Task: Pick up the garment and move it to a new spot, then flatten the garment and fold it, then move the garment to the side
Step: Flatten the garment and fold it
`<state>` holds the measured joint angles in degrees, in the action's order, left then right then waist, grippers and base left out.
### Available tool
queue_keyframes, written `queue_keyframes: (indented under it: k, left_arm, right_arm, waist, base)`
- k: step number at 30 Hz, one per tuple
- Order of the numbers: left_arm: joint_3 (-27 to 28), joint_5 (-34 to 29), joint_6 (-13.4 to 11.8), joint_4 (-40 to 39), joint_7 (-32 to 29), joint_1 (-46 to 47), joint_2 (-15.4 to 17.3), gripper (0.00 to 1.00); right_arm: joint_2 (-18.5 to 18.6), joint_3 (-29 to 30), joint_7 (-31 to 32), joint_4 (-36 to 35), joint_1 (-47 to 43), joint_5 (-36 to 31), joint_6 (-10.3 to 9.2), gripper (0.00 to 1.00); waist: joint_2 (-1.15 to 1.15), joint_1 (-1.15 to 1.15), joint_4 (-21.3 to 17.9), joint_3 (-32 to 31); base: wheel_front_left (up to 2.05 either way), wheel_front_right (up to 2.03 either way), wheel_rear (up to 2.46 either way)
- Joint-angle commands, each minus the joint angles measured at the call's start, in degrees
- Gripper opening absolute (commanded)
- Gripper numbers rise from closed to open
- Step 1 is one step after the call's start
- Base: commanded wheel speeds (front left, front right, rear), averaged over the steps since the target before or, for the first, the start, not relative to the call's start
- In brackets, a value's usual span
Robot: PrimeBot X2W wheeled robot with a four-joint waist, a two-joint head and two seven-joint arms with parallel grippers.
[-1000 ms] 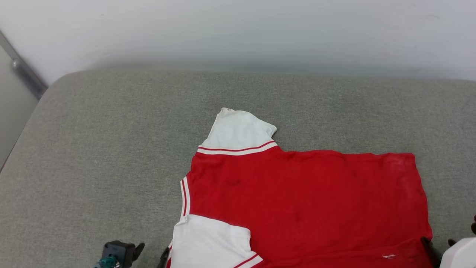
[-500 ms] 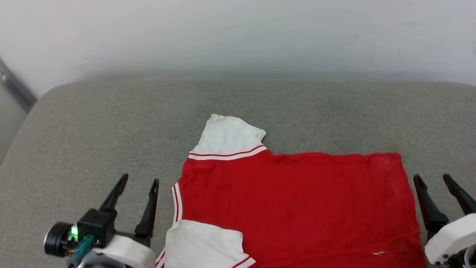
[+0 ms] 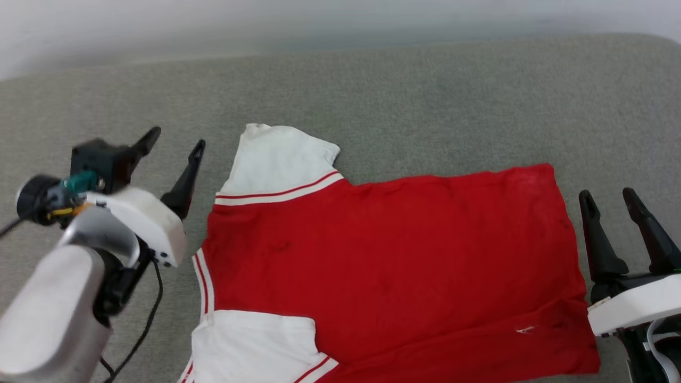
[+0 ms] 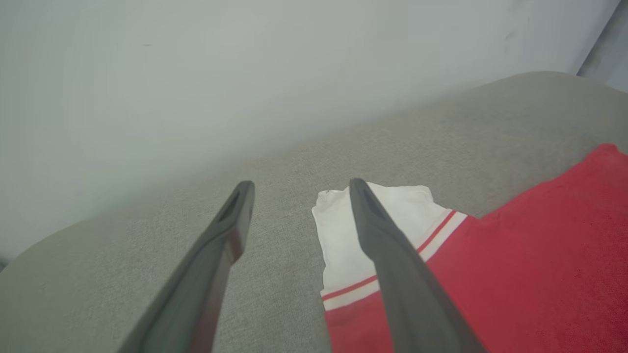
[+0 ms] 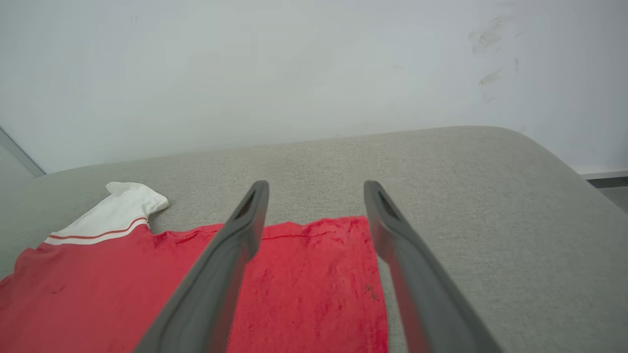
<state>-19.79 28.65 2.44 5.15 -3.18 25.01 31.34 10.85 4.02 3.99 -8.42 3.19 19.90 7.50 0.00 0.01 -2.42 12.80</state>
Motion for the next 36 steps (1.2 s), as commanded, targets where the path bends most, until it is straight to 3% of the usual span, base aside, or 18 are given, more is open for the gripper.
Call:
queue_keyframes:
  k: [1, 8, 15, 20, 29, 30, 31, 36]
  left_arm:
    - [-0.23, 0.17, 0.53, 0.48, -1.29, 1.36, 0.52, 1.0]
    - [-2.54, 7.45, 4.2, 8.52, -22.72, 16.04, 4.92, 1.0]
    - [-6.12, 13.83, 4.87, 12.89, -38.05, 24.12, 8.43, 1.0]
    - [-8.57, 12.79, 4.96, 13.81, -42.09, 27.63, 10.99, 1.0]
    - [-11.25, 12.16, 5.0, 16.14, -44.01, 29.75, 10.76, 1.0]
    - [-11.77, 12.15, 5.0, 16.31, -44.35, 29.51, 10.6, 0.39]
    - [-12.43, 12.31, 5.01, 16.35, -44.7, 29.23, 10.38, 0.0]
    - [-12.58, 12.9, 4.97, 16.7, -41.34, 28.52, 9.28, 0.0]
  right_arm:
    - [-0.42, 0.03, -0.17, -0.01, 0.81, 0.71, -0.02, 1.0]
    - [-1.58, -1.3, -2.16, 1.37, 3.36, 1.14, -0.02, 1.0]
    - [-2.7, -2.61, -4.19, 3.15, 5.49, 1.35, -0.02, 1.0]
    - [-3.1, -3.53, -5.48, 4.49, 6.64, 1.14, -0.02, 1.0]
    - [-3.15, -4.35, -6.29, 6.29, 8.18, 0.78, -0.02, 1.0]
    - [-3.18, -4.46, -6.36, 6.41, 8.29, 0.73, -0.02, 1.0]
    - [-3.16, -4.53, -6.41, 6.47, 8.42, 0.66, -0.02, 1.0]
    - [-2.37, -4.8, -6.14, 7.02, 8.83, 0.22, -0.02, 1.0]
  waist:
    - [0.0, -0.01, -3.03, 4.03]
    - [0.0, -0.01, -6.98, 10.16]
    - [0.0, -0.01, -10.34, 14.16]
    - [0.0, -0.01, -11.91, 16.47]
    - [0.0, -0.01, -12.72, 18.65]
    - [0.0, -0.01, -12.7, 18.77]
    - [0.0, -0.01, -12.64, 18.83]
    - [0.0, -0.01, -11.87, 18.22]
  base:
    - [0.0, 0.0, 0.0]
    - [0.0, 0.0, 0.0]
    - [0.0, 0.0, 0.0]
    - [0.0, 0.0, 0.0]
    - [0.0, 0.0, 0.0]
    - [0.0, 0.0, 0.0]
    - [0.0, 0.0, 0.0]
    - [0.0, 0.0, 0.0]
